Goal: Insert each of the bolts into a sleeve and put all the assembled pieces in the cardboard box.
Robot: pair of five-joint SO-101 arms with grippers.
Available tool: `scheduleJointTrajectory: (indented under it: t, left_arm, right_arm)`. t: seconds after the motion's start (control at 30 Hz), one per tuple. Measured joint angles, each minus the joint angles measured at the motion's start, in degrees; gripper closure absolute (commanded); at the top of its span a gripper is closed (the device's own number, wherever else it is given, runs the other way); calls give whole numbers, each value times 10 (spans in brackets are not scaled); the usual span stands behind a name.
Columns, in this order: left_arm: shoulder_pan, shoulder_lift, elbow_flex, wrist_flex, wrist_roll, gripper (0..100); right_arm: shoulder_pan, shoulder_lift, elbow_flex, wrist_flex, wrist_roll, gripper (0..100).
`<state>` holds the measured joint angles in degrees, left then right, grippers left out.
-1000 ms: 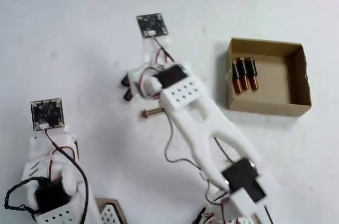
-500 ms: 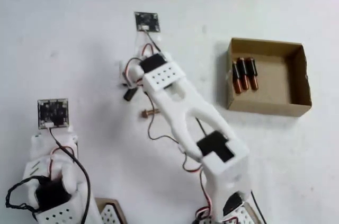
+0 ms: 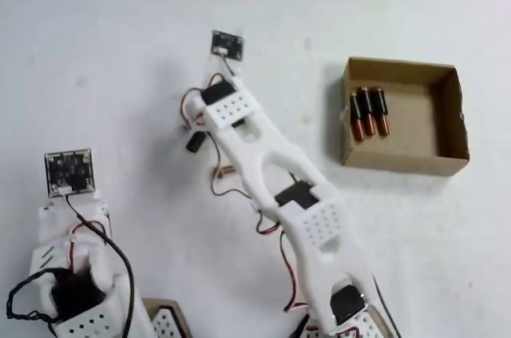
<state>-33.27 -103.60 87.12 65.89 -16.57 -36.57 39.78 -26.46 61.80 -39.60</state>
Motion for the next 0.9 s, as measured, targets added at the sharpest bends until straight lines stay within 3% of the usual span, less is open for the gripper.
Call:
scheduleJointTrajectory:
  t: [0.33, 0.9]
  left_arm:
    - [0, 0, 0, 0, 0, 973]
    - [0, 0, 0, 0, 0, 973]
  right_arm:
    - [-29, 8, -74, 116, -63, 872]
    - [-27, 67, -85, 98, -66, 899]
